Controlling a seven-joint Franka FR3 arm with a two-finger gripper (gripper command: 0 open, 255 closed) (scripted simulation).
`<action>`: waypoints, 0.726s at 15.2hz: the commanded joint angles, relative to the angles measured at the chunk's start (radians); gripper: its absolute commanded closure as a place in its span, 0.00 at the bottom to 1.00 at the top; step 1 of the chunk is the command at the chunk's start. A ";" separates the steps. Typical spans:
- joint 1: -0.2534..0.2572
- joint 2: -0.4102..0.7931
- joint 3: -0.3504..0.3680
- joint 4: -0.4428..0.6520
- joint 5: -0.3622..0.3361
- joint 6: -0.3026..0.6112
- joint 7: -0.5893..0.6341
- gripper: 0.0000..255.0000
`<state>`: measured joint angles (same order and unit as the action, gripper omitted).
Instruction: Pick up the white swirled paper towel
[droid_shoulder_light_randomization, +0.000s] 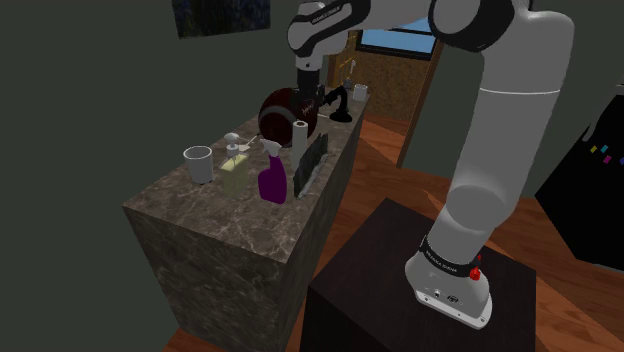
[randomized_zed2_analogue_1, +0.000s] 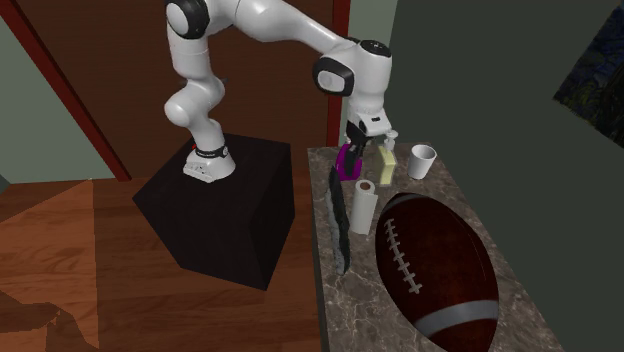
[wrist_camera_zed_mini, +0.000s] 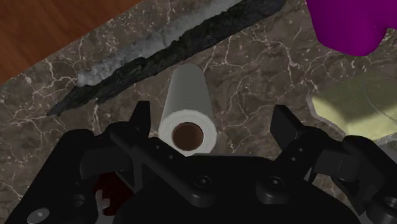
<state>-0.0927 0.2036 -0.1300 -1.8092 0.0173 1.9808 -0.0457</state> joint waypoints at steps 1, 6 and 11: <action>-0.009 0.082 -0.002 0.079 0.011 0.003 -0.011 0.00; -0.033 0.255 -0.002 0.273 0.032 -0.016 -0.030 0.00; -0.034 0.277 0.000 0.237 0.035 0.040 -0.032 0.00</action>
<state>-0.1272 0.4771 -0.1308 -1.5626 0.0521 2.0084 -0.0776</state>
